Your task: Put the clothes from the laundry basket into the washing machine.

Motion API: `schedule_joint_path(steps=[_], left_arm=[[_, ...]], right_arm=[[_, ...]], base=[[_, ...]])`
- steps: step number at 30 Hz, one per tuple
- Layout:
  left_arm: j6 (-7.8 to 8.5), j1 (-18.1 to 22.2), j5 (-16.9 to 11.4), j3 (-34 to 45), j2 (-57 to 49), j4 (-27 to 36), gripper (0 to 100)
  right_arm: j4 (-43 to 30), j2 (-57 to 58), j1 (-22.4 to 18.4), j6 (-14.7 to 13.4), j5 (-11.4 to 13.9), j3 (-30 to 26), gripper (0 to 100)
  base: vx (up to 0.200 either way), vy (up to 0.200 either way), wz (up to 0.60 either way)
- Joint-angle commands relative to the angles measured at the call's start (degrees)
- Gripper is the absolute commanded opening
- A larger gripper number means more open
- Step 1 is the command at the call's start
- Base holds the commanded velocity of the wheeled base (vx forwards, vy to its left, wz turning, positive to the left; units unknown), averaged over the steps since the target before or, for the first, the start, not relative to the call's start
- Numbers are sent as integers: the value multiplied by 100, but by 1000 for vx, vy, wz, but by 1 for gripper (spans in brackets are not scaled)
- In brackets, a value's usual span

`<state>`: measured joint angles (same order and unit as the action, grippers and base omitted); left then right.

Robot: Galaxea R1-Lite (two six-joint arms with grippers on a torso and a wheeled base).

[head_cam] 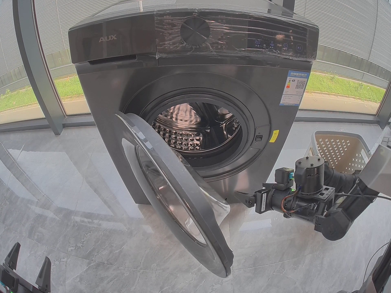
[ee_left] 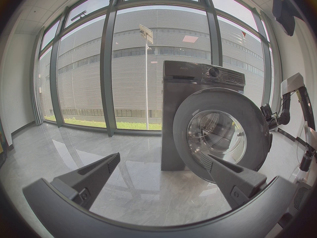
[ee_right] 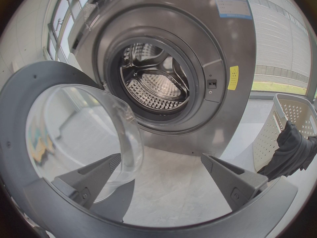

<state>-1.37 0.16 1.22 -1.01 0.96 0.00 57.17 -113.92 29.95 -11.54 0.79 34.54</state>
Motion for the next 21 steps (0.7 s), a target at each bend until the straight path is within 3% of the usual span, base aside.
schedule_joint_path(steps=[1,12,18,21], left_arm=[[-4,2,1,84,-96,0,100],[-4,2,1,92,-96,0,100],[-4,2,1,92,-96,0,100],[-4,2,1,84,-96,0,100]], right_arm=[[4,-614,-42,-6,-123,308,100],[22,-719,389,-23,-123,124,100],[66,-693,362,-41,-106,159,100],[426,-754,345,12,-106,229,100]], base=[[0,0,0],[0,0,0],[0,0,0],[0,0,0]])
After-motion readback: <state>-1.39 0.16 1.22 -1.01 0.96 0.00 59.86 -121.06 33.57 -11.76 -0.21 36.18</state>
